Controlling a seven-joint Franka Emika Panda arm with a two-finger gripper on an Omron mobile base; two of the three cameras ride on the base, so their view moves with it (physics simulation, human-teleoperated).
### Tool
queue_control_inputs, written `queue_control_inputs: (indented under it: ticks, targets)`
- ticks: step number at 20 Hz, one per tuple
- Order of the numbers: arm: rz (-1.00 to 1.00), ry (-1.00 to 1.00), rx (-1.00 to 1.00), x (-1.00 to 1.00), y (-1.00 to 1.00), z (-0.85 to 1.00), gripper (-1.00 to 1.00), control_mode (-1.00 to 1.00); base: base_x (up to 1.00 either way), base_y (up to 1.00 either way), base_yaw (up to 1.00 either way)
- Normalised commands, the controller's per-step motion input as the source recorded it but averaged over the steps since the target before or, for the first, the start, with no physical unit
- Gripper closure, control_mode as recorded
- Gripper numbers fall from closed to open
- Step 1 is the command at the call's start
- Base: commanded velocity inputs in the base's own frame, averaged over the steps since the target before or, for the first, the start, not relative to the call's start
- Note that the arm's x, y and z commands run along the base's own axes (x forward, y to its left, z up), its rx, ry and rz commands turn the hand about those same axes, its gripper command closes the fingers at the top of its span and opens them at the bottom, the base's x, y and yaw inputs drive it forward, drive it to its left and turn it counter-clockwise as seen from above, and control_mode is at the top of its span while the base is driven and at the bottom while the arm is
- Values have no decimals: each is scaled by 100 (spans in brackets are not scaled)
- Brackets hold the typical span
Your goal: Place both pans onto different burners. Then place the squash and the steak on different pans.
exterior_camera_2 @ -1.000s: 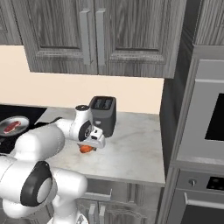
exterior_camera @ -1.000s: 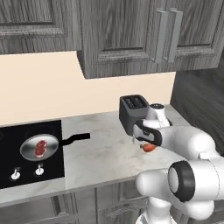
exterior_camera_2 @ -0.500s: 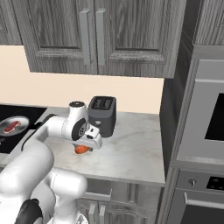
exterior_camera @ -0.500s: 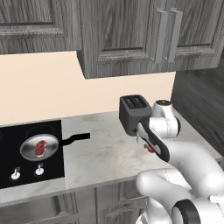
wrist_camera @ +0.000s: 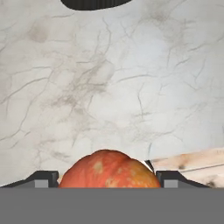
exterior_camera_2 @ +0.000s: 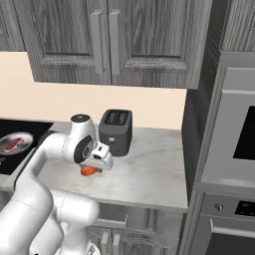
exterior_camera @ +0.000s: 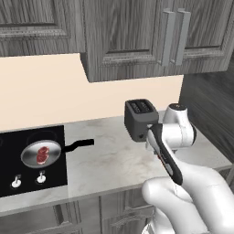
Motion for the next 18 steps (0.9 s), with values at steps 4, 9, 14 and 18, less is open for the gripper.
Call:
queue_control_inputs:
  ticks: [4,9,14,18]
  targets:
    - [0,-6,0,-11,5,33,100,-100,0,0,0]
    - [0,-2,0,0,9,31,100,-100,0,0,0]
    - [0,0,0,0,9,18,100,100,0,3,0]
    - [0,0,0,0,0,0,100,100,-1,14,5]
